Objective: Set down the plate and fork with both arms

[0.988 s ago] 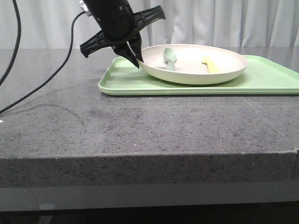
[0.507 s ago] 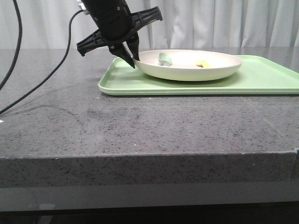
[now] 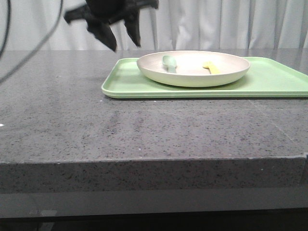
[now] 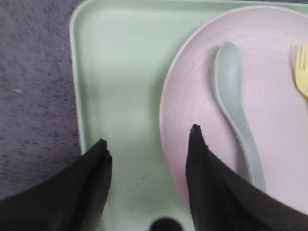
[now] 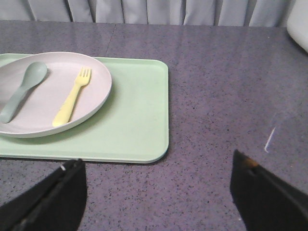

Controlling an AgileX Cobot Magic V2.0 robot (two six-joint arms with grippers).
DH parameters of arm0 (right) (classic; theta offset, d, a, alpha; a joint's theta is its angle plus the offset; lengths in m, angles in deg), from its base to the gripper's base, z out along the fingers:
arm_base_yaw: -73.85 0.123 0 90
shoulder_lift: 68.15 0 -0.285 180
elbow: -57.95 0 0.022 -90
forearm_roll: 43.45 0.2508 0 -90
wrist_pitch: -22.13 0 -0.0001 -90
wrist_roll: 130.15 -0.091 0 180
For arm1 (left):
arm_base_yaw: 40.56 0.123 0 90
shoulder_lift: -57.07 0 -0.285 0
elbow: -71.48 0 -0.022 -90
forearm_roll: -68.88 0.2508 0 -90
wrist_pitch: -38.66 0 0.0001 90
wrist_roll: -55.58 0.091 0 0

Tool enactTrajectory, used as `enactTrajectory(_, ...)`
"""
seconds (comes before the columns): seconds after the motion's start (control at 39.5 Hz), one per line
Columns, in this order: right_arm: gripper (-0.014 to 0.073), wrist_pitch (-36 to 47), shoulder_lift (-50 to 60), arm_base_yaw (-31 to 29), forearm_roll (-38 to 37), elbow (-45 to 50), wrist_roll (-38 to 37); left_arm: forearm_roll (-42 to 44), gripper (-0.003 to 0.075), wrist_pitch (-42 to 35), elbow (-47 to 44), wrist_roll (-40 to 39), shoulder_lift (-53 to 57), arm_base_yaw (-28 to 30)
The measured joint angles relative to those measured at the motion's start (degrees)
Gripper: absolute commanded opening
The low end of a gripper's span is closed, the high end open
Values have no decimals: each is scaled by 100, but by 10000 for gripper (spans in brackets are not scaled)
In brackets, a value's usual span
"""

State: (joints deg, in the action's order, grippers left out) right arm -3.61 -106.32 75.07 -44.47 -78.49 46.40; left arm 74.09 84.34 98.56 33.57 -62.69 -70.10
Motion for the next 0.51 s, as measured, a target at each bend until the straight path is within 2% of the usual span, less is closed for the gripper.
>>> enactTrajectory(0.2, 624, -327, 0, 0, 0, -11, 0, 947, 360, 1178, -11, 520, 937, 13)
enactTrajectory(0.3, 624, -543, -23, 0, 226, -123, 0, 694, 360, 1318, -356, 1042, 1552, 119)
enactTrajectory(0.51, 624, -1496, -543, 172, 633, -836, 172, -342, 360, 1154, -1882, 2107, 2896, 558)
